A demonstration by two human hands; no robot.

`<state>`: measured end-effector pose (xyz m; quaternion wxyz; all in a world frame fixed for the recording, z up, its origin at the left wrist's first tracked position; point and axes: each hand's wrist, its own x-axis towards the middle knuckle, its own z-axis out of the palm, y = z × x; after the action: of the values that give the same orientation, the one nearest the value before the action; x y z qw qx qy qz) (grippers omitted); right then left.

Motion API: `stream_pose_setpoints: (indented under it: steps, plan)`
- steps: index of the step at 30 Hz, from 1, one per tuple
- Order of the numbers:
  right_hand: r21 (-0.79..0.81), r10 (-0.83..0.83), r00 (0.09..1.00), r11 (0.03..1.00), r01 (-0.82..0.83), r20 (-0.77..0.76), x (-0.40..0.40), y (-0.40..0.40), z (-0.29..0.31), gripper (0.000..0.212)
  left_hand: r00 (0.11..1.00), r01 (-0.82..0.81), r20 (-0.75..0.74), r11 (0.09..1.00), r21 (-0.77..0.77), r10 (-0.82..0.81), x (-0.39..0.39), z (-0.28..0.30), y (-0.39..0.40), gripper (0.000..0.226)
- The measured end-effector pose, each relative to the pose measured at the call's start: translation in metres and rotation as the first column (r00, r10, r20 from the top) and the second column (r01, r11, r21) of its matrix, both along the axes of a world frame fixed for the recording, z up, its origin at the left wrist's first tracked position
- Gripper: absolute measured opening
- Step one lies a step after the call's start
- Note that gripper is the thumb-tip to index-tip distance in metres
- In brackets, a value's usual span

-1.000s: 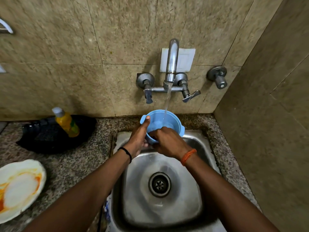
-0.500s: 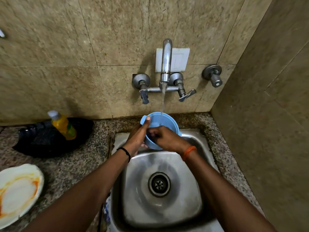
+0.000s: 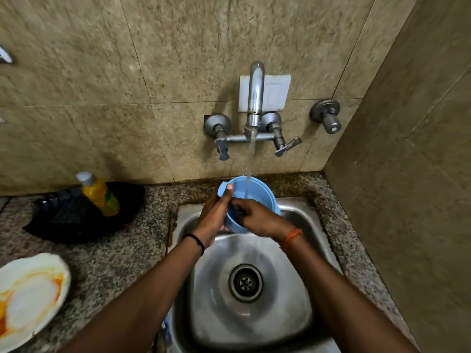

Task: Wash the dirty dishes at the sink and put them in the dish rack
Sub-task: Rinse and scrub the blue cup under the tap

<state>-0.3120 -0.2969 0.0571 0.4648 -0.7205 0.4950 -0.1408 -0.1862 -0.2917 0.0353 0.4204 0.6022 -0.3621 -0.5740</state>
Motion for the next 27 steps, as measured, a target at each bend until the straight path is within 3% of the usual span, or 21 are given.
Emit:
stream_pose_setpoints:
  steps: [2, 4, 6, 7, 9, 10, 11, 13, 15, 17, 18, 19, 20, 21, 22, 23, 25, 27]
  plan:
    - [0.107, -0.061, 0.997, 0.993, 0.054, 0.057, -0.004, -0.004, 0.004, 0.031, 1.000, -0.004, -0.012, 1.000, 0.014, 0.004, -0.001, 0.000, 0.000, 0.036]
    - [0.116, -0.031, 0.990, 0.992, 0.047, -0.137, -0.007, -0.010, 0.013, 0.023, 1.000, 0.005, -0.024, 1.000, 0.027, -0.004, -0.003, 0.003, 0.000, 0.035]
    - [-0.080, -0.066, 0.870, 0.996, 0.031, -0.489, -0.006, -0.015, 0.019, 0.027, 0.999, 0.030, -0.027, 0.999, 0.028, -0.029, -0.009, 0.006, 0.001, 0.040]
    - [-0.226, -0.171, 0.802, 0.973, 0.046, -0.573, -0.004, -0.018, 0.019, 0.031, 0.998, 0.047, -0.036, 0.998, 0.031, -0.046, -0.013, 0.007, 0.003, 0.045]
    - [-0.430, -0.350, 0.807, 0.893, 0.135, -0.475, 0.005, -0.021, 0.021, 0.037, 0.996, 0.043, -0.083, 0.998, 0.046, -0.039, -0.020, 0.007, 0.003, 0.051]
    - [-0.409, -0.355, 0.859, 0.892, 0.193, -0.369, 0.009, -0.022, 0.020, 0.037, 0.995, 0.026, -0.102, 0.999, 0.048, -0.021, -0.020, 0.008, 0.002, 0.052]
    - [-0.286, -0.309, 0.919, 0.929, 0.236, -0.244, 0.011, -0.023, 0.017, 0.036, 0.995, 0.012, -0.102, 0.999, 0.036, -0.008, -0.019, 0.009, 0.001, 0.052]
    - [0.087, -0.213, 0.975, 0.972, 0.217, -0.059, 0.013, -0.020, 0.015, 0.035, 0.999, 0.003, -0.054, 1.000, -0.004, -0.004, -0.013, 0.010, -0.001, 0.049]
    - [0.272, -0.092, 0.990, 0.955, 0.117, -0.102, 0.009, -0.017, 0.014, 0.033, 1.000, 0.005, -0.021, 1.000, -0.021, -0.006, -0.007, 0.008, 0.000, 0.048]
    - [0.135, -0.005, 0.939, 0.989, 0.055, -0.344, 0.006, -0.021, 0.016, 0.026, 0.999, 0.026, -0.022, 1.000, -0.005, -0.026, -0.007, 0.005, 0.002, 0.050]
    - [-0.065, -0.064, 0.847, 0.997, 0.035, -0.529, 0.007, -0.024, 0.015, 0.027, 0.999, 0.032, -0.032, 0.999, 0.014, -0.031, -0.009, 0.004, 0.003, 0.051]
    - [-0.291, -0.215, 0.765, 0.956, 0.037, -0.607, 0.008, -0.025, 0.016, 0.030, 0.998, 0.034, -0.051, 0.999, 0.032, -0.033, -0.012, 0.004, 0.004, 0.052]
    - [-0.446, -0.330, 0.771, 0.893, 0.067, -0.545, 0.009, -0.025, 0.016, 0.033, 0.997, 0.033, -0.065, 0.999, 0.039, -0.031, -0.014, 0.003, 0.005, 0.051]
    - [-0.470, -0.338, 0.825, 0.877, 0.102, -0.452, 0.010, -0.023, 0.016, 0.034, 0.997, 0.026, -0.072, 0.999, 0.033, -0.024, -0.016, 0.004, 0.004, 0.050]
    - [-0.375, -0.277, 0.903, 0.916, 0.144, -0.329, 0.010, -0.022, 0.013, 0.034, 0.998, 0.022, -0.062, 1.000, 0.018, -0.021, -0.016, 0.006, 0.003, 0.049]
    - [-0.165, -0.216, 0.959, 0.969, 0.187, -0.184, 0.011, -0.021, 0.013, 0.033, 0.999, 0.018, -0.047, 1.000, 0.005, -0.018, -0.016, 0.007, 0.002, 0.048]
    - [0.241, -0.165, 0.984, 0.955, 0.176, -0.063, 0.007, -0.015, 0.016, 0.033, 1.000, 0.005, -0.027, 1.000, -0.002, -0.005, -0.013, 0.006, 0.000, 0.047]
    - [0.250, -0.107, 0.985, 0.958, 0.138, -0.135, 0.000, -0.017, 0.014, 0.029, 1.000, -0.005, -0.023, 1.000, 0.008, 0.005, -0.013, 0.005, 0.000, 0.046]
